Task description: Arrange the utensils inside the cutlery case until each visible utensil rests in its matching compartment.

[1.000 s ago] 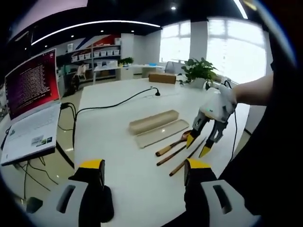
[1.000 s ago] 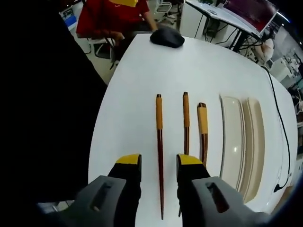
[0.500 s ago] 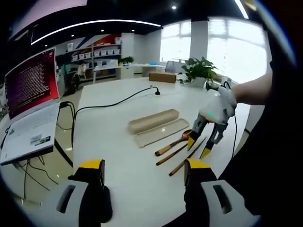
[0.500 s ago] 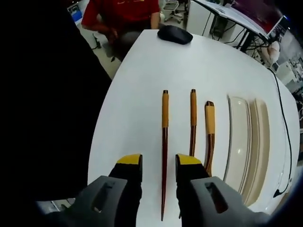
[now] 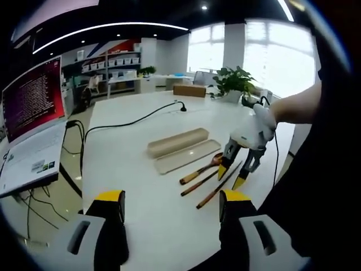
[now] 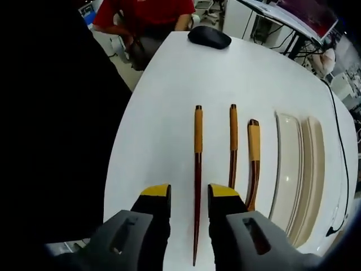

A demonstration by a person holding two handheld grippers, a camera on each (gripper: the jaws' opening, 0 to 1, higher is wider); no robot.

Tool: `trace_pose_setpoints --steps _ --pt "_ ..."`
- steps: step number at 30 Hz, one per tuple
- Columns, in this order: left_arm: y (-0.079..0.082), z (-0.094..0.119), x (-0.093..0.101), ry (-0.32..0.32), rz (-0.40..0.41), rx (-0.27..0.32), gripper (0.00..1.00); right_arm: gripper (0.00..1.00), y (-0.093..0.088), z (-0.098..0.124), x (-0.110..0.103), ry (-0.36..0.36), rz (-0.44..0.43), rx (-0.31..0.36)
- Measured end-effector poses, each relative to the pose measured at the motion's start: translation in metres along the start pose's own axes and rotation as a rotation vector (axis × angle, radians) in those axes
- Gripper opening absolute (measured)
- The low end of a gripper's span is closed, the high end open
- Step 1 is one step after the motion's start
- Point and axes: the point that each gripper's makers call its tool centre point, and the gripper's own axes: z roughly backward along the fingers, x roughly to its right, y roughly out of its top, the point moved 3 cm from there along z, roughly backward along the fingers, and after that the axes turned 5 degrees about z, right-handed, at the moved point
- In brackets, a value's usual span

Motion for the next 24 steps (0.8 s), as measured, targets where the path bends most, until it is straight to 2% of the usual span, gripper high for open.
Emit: trace_pose_setpoints --steps 11,15,22,24 --pt "0.001 0.0026 0.0049 -0.004 -0.019 -0.006 0.7 0.22 -0.0036 -0.0016 0.001 0.0 -0.017 -0.007" --pt "-0.0005 0.0038 0.0026 0.0 -0.016 -0.009 0.69 0.18 -0.004 -0.0015 0.0044 -0.013 -0.022 -0.007" --pt "-0.0024 0.0037 0.0042 0.005 -0.013 -0.009 0.69 0.15 -0.0027 -0.0025 0.0045 -0.031 0.04 -0.038" --pt "-0.0029 0.0053 0.0029 0.009 -0.021 -0.013 0.69 0.16 -0.0028 -0.0025 0.0046 -0.033 0.032 -0.046"
